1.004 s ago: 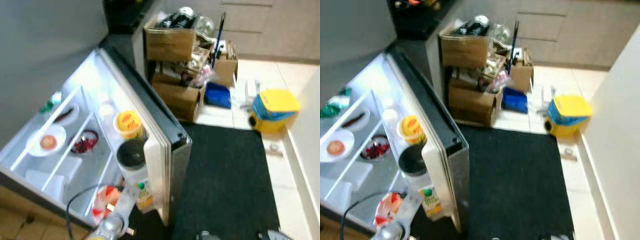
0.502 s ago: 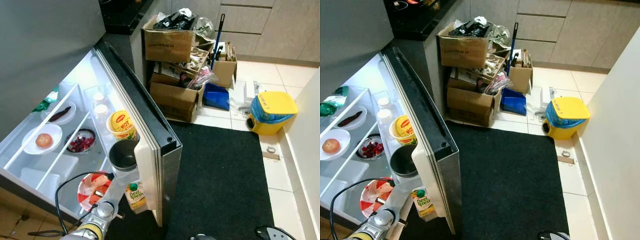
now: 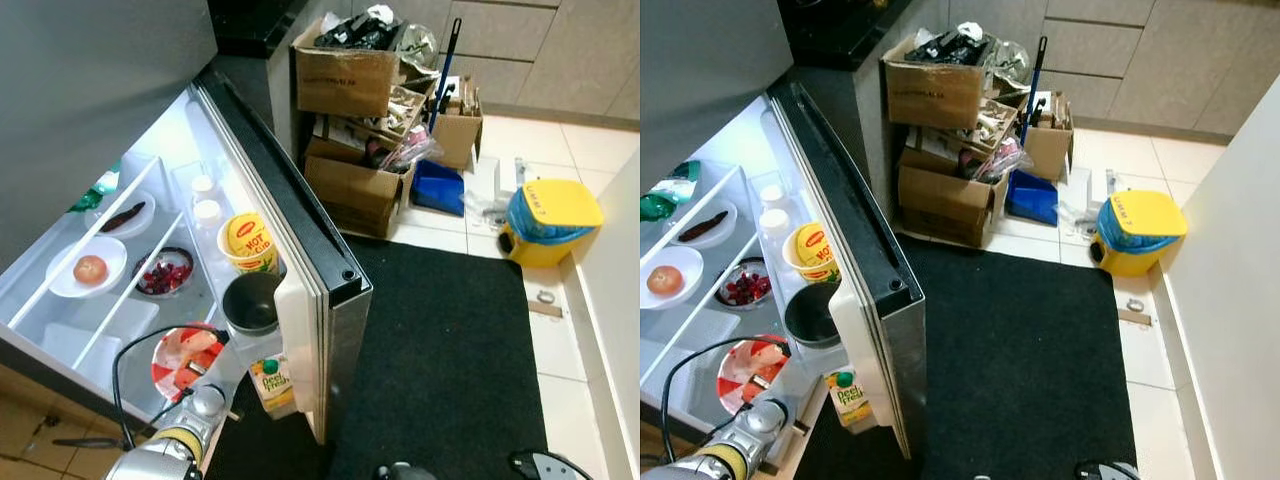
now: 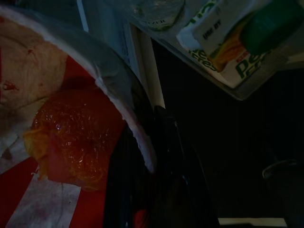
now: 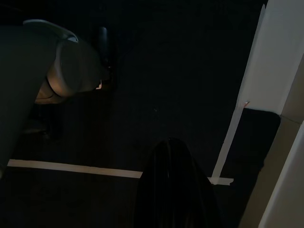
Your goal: Restocking fridge
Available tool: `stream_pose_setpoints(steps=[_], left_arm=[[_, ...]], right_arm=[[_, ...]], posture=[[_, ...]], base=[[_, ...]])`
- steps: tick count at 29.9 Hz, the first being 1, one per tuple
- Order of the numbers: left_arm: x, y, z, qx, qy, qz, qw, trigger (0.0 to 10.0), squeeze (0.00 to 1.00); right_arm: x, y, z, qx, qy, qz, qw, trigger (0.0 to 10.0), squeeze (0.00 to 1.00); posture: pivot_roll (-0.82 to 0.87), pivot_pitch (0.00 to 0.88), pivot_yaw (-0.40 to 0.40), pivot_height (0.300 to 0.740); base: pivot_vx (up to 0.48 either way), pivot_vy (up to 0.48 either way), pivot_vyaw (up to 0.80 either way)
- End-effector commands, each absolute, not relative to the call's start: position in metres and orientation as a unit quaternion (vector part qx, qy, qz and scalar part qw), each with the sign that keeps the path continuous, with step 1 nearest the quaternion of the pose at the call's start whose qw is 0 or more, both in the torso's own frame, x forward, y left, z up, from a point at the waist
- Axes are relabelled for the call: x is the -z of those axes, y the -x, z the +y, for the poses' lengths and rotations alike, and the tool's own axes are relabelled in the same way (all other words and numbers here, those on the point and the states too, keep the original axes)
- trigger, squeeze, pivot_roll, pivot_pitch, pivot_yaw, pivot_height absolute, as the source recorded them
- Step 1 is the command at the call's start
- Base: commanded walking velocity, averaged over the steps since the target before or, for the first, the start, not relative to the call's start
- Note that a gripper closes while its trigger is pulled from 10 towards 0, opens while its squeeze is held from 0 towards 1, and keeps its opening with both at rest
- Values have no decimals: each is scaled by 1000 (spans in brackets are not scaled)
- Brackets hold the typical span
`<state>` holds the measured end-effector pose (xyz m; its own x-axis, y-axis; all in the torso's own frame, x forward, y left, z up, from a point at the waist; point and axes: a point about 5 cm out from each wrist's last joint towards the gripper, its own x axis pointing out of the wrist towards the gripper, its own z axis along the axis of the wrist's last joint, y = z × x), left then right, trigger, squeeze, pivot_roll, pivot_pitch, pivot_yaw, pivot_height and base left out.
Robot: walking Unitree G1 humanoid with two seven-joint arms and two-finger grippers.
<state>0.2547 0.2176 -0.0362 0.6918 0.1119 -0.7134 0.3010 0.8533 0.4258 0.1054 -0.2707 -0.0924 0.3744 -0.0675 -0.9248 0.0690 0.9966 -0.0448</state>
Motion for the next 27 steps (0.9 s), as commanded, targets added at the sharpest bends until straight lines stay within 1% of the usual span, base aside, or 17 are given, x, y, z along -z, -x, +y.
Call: stream_pose_setpoints(steps=[1,3,5,6,7,8,11,12,14,15,16,17,18,22,23,24,27], left_arm=[[15,-279,215,72,-270,340,898,10000,0],[44,-248,202,146,-263,409,862,10000,0],[44,-248,202,146,-263,409,862,10000,0],[51,-238,200,157,-258,428,851,10000,0],[51,-238,200,157,-258,428,851,10000,0],[59,-225,203,149,-244,452,845,10000,0],[68,-208,215,111,-219,487,838,10000,0],[68,-208,215,111,-219,487,838,10000,0],[69,-202,224,84,-205,499,838,10000,0],[70,-197,232,55,-188,508,839,10000,0],[70,-197,232,55,-188,508,839,10000,0],[70,-194,240,26,-172,511,842,10000,0],[70,-194,240,26,-172,511,842,10000,0],[64,-197,253,-43,-126,495,858,10000,0],[64,-197,253,-43,-126,495,858,10000,0],[56,-209,258,-78,-103,464,876,10000,0],[40,-233,258,-103,-59,409,905,10000,0]], right_arm=[[93,-100,-273,47,0,563,825,10000,0],[94,-99,-272,47,-2,564,824,10000,0],[94,-99,-272,47,-2,564,824,10000,0],[94,-99,-272,47,-2,564,824,10000,0],[94,-99,-272,47,-2,564,824,10000,0],[94,-98,-272,46,-2,565,824,10000,0],[94,-97,-272,45,-1,566,823,10000,0],[94,-97,-272,45,-1,566,823,10000,0],[94,-97,-272,45,0,567,823,10000,0],[94,-97,-272,45,0,567,823,10000,0],[94,-97,-272,45,0,567,823,10000,0],[94,-97,-272,45,0,567,823,10000,0],[94,-97,-272,45,0,567,823,10000,0],[95,-98,-269,41,0,566,823,10000,0],[95,-98,-269,41,0,566,823,10000,0],[95,-98,-268,39,2,567,823,10000,0],[95,-98,-268,36,4,568,822,10000,0]], posture=[[-42,57,21,740],[-46,62,25,740],[-46,62,25,740],[-46,62,25,740],[-46,62,25,740],[-46,62,25,740],[-48,65,22,740],[-48,65,22,740],[-47,66,19,740],[-48,66,20,740],[-48,66,20,740],[-48,65,21,740],[-48,65,21,740],[-48,65,21,740],[-48,65,21,740],[-44,65,18,740],[-44,65,18,740]], base=[[0,0,0],[0,0,0],[0,0,0],[0,0,0],[0,0,0],[0,0,0],[0,0,0],[0,0,0],[0,0,0],[0,0,0],[0,0,0],[0,0,0],[0,0,0],[0,0,0],[0,0,0],[0,0,0],[0,0,0]])
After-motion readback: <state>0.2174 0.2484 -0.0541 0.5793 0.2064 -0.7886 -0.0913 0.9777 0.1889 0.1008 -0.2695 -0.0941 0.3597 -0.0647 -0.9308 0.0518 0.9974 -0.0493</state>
